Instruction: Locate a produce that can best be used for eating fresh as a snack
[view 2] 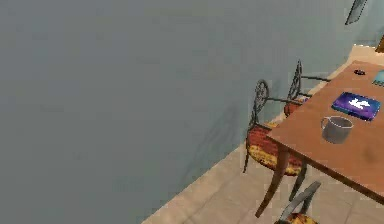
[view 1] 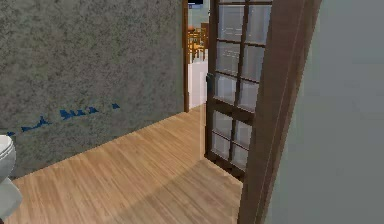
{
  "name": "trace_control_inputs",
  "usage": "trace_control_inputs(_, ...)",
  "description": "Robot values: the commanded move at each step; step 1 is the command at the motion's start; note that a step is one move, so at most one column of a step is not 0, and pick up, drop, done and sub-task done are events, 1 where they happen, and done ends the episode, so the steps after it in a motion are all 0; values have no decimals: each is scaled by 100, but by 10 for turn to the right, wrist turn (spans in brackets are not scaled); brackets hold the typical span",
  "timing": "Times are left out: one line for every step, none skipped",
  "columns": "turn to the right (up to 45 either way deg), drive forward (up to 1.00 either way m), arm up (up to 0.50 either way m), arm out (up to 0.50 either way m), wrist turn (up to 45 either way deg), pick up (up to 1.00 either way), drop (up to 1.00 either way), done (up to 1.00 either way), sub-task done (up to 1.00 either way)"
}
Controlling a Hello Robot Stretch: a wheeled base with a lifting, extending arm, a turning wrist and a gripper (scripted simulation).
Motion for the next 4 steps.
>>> trace_control_inputs(-60,0,0,0,0,0,0,0,0)
trace_control_inputs(0,50,0,0,0,0,0,0,0)
trace_control_inputs(-120,0,0,0,0,0,0,0,0)
trace_control_inputs(0,100,0,0,0,0,0,0,0)
